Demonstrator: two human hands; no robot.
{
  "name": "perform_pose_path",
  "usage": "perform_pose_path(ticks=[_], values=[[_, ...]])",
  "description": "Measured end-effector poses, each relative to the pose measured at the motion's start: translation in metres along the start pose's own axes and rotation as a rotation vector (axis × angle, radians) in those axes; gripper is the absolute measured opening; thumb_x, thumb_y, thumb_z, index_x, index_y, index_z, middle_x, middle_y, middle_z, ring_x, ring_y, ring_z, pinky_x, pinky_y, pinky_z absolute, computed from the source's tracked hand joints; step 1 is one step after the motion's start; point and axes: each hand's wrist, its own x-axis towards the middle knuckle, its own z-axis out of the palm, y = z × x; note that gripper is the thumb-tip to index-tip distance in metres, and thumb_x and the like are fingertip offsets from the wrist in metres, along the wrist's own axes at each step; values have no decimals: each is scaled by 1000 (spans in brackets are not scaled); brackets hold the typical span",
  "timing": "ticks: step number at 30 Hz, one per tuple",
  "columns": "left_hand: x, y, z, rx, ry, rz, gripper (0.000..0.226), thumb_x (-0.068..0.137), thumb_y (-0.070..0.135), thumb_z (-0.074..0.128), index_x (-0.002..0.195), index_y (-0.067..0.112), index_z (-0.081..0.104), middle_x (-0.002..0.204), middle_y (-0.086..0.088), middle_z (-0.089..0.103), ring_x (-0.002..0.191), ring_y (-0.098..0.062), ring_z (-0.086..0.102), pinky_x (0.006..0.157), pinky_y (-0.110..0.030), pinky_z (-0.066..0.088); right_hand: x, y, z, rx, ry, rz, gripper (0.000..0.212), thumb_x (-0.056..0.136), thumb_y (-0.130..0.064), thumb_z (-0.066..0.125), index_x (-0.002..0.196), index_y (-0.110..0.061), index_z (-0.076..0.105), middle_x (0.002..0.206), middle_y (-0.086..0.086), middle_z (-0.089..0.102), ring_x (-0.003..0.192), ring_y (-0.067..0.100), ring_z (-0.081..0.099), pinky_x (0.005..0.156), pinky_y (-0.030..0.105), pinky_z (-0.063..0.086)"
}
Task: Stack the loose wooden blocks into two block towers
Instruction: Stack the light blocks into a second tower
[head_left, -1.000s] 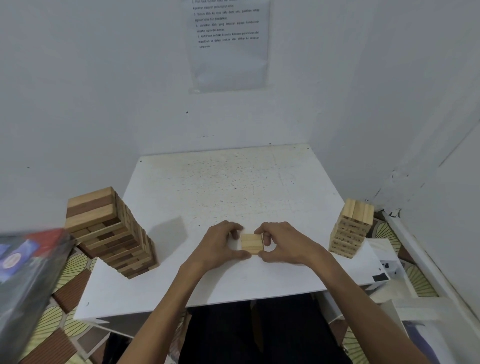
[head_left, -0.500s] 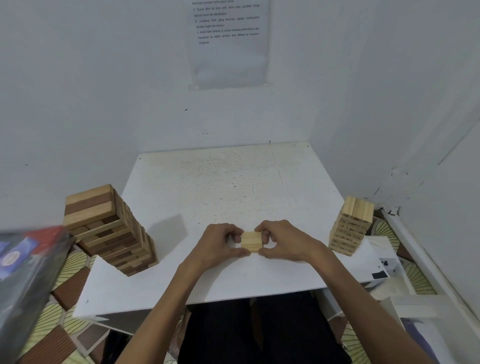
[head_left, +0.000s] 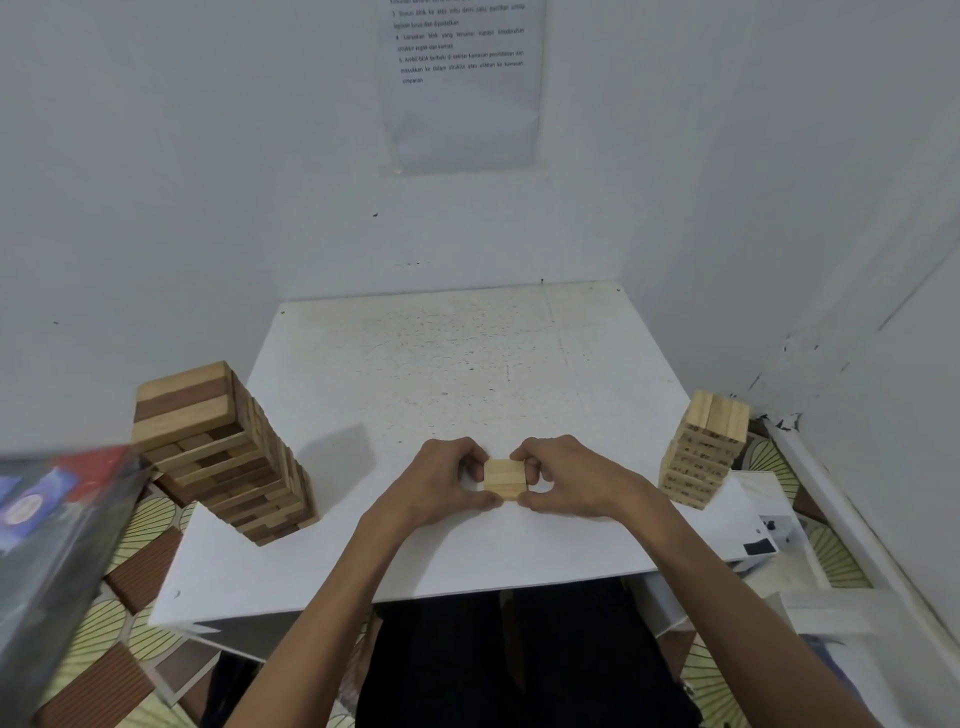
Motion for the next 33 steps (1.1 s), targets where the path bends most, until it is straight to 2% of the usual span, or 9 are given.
perform_pose_path(ticks=[5, 10, 13, 18, 20, 23, 27, 30, 33], values=[[5, 0, -3, 79, -9, 27, 43, 70, 34, 93, 101, 19, 67, 85, 11, 61, 67, 1, 50, 63, -13, 39, -1, 4, 1, 44, 11, 24, 63, 84, -40, 76, 139, -26, 49, 100, -17, 60, 92, 0, 52, 78, 18, 41], [8, -3, -6, 129, -22, 45, 47, 68, 41, 93, 102, 20, 68, 84, 9, 61, 68, -4, 48, 62, -16, 38, -2, 1, 1, 7, 73, 11, 50, 79, -39, 78, 124, -28, 61, 96, -17, 58, 90, 8, 57, 80, 31, 53], [9, -5, -8, 132, -21, 53, 48, 67, 44, 93, 103, 22, 69, 85, 9, 61, 69, -4, 49, 62, -16, 36, -5, 2, 5, -1, 138, -14, 47, 77, -41, 78, 120, -31, 62, 98, -18, 55, 92, 4, 52, 76, 19, 44], [5, -10, -7, 147, -16, 147, 51, 70, 56, 87, 111, 33, 67, 97, 17, 57, 89, -2, 51, 76, -23, 41, -13, -3, 11, -130, 270, -83, 50, 73, -47, 75, 118, -29, 62, 102, -22, 49, 94, 1, 43, 75, 16, 37], [0, -8, -9, 120, 35, 201, 49, 71, 61, 83, 111, 40, 65, 105, 21, 57, 100, -2, 51, 84, -27, 46, -18, -9, 5, -153, 318, -101, 50, 71, -48, 76, 116, -28, 63, 101, -22, 48, 92, 0, 41, 74, 20, 41], [-6, 1, -18, 2, 125, 302, 47, 70, 56, 83, 111, 36, 67, 119, 20, 57, 111, -9, 51, 92, -27, 43, -29, -22, -9, -167, 384, -128, 51, 70, -51, 75, 113, -28, 61, 97, -19, 50, 90, 3, 43, 70, 26, 46], [-10, 26, -37, -90, 159, 410, 47, 71, 46, 84, 112, 30, 69, 135, 13, 54, 128, -17, 47, 101, -21, 35, -46, -44, -36, -214, 444, -150, 51, 70, -54, 73, 113, -31, 58, 95, -18, 48, 90, 3, 42, 68, 20, 40], [-12, 48, -49, -130, 178, 459, 45, 71, 44, 84, 111, 28, 69, 135, 10, 57, 130, -21, 48, 102, -23, 36, -63, -58, -57, -229, 480, -154, 48, 72, -51, 73, 113, -32, 56, 98, -18, 47, 91, 2, 42, 68, 14, 34], [-13, 69, -57, -121, 197, 505, 44, 72, 45, 82, 110, 28, 69, 133, 10, 59, 129, -23, 49, 99, -18, 36, -78, -64, -72, -208, 541, -164, 49, 72, -51, 71, 115, -33, 58, 105, -18, 46, 97, 2, 43, 72, 12, 37]])
